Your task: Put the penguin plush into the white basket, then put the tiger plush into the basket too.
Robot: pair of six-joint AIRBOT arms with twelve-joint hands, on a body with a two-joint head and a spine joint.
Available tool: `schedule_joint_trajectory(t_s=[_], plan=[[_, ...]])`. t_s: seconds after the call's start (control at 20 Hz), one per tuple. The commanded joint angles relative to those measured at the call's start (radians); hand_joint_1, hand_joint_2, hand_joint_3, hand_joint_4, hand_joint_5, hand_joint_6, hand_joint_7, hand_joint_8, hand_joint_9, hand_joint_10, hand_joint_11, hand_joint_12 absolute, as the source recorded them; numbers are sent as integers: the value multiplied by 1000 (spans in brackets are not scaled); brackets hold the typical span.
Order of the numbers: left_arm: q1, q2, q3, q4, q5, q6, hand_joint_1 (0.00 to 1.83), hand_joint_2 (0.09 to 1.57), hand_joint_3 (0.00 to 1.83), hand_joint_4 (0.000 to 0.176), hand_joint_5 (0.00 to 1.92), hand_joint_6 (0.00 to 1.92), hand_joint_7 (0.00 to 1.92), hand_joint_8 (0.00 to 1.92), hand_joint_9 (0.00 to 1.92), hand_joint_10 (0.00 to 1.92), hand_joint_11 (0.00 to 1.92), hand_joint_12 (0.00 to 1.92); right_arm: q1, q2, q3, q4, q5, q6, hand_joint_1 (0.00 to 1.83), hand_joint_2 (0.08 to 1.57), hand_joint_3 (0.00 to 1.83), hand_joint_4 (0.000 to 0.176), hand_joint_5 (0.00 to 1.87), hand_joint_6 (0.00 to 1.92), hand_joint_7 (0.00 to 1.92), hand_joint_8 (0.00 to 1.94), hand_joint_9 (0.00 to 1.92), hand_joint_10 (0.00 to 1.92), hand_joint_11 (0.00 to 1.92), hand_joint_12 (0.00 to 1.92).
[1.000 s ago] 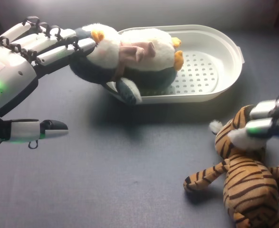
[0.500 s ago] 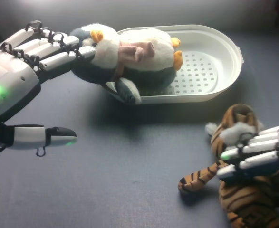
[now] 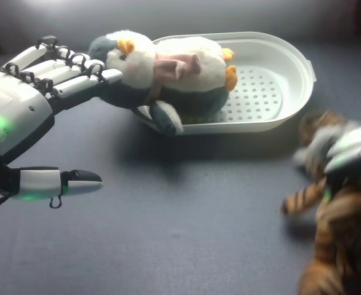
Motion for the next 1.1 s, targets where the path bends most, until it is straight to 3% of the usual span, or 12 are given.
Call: schedule_joint_trajectory(t_s=[0.0,0.15,0.2,0.25,0.4,0.45,0.5,0.6,0.7,0.9,1.0,1.05], plan=[[-4,4,-2,-5,-140,-3,781,921,1,41,300,2,289,2,236,3,0,611,27,5,-4,76,204,-21,1330,1213,1,0,880,1173,633,1295,734,1464,662,1354],[-1,4,-2,-10,-135,-3,743,915,0,52,277,1,268,1,207,2,0,508,159,-36,51,138,220,-95,1239,1143,5,0,1041,978,802,1173,917,638,728,1026],[1,4,-2,-12,-135,-12,735,913,0,53,265,1,267,1,210,2,0,524,213,-72,86,138,194,-95,1232,1161,0,0,1021,1032,768,1182,944,633,762,1169],[2,0,2,-11,-116,-12,712,921,1,70,241,0,254,2,210,4,0,493,330,-149,158,138,113,-95,1350,1172,0,0,954,1171,807,1062,744,1337,495,1161],[-3,-8,11,-3,-95,-16,695,904,0,85,232,3,258,2,226,5,0,575,408,-208,238,132,-2,-95,1383,1094,0,0,1181,532,881,1068,957,1230,800,1213],[-9,-12,14,2,-90,-16,679,900,0,73,238,3,259,1,236,6,0,615,444,-233,272,122,-57,-95,1218,1095,13,0,1035,847,793,418,788,649,643,1113],[-12,-14,15,5,-87,-16,674,898,0,75,217,3,267,3,261,11,0,691,456,-241,286,124,-76,-95,1210,983,0,48,490,284,471,102,464,242,281,962],[-13,-15,15,12,-87,-16,703,895,0,78,220,4,290,8,293,14,0,759,467,-247,310,134,-118,-95,988,926,0,167,62,16,104,19,86,34,10,371],[-8,-13,13,13,-94,-16,774,895,1,87,232,1,276,3,271,2,0,670,467,-246,306,149,-126,-95,834,929,7,176,2,0,3,0,2,0,0,15],[18,-1,1,-9,-144,-16,756,897,1,63,242,3,253,1,222,1,0,574,430,-219,245,154,-75,-92,720,972,5,176,0,0,2,0,0,0,2,353],[52,6,-5,-33,-208,-16,771,910,1,57,206,1,200,1,155,2,0,479,328,-174,183,201,63,-67,758,1011,6,176,0,0,0,0,0,0,0,35],[80,6,-6,-50,-260,-16,807,910,0,93,192,1,218,3,183,8,0,603,252,-150,149,239,163,-51,757,1017,6,176,0,0,0,0,0,0,0,6]])
